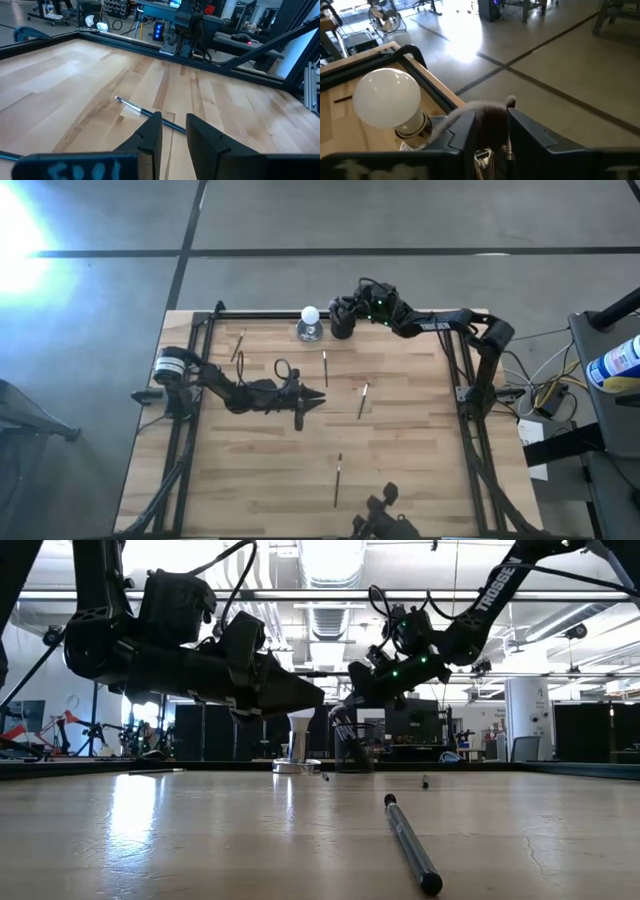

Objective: Pick & Place Makeup Supplies
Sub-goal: Put the makeup brush into the black makeup holder

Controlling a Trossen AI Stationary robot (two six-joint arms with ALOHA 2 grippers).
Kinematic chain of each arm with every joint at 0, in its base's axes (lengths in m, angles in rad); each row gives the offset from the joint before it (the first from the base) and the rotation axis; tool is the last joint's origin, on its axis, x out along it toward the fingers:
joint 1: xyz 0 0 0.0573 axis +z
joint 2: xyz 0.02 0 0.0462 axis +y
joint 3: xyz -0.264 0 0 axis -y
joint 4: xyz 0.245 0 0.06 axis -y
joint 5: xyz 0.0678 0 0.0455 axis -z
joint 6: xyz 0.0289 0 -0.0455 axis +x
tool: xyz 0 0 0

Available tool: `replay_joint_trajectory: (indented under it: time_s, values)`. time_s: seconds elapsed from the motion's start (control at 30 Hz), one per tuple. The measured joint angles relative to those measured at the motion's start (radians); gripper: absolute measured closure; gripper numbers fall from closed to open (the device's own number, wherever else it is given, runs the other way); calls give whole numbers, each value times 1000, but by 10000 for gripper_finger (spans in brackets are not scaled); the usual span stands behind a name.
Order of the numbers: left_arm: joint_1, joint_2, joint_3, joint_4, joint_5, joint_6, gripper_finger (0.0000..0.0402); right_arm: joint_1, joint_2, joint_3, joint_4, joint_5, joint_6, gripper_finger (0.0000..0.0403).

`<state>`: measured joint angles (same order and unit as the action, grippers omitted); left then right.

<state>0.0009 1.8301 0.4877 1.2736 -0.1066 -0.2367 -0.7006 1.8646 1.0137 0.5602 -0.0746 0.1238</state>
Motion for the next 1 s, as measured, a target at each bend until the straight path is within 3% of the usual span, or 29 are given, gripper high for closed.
replay_joint_trajectory:
  time_s: [0.2,0.37,0.53,0.6,0.8,1.0]
  values:
    - [11,0,-4,-14,0,-8,325,0,-79,7,-128,15,10,258]
    - [11,0,-6,-19,4,0,353,32,-241,-7,-484,20,-137,276]
    - [11,0,-7,-38,21,4,387,105,-386,-63,-850,-175,-331,307]
    - [11,0,-7,-45,24,2,396,136,-423,-107,-927,-181,-354,309]
    - [10,0,11,-81,44,-4,399,212,-447,-247,-917,-179,-412,279]
    - [10,0,43,-157,46,-6,399,232,-394,-287,-844,-180,-480,231]
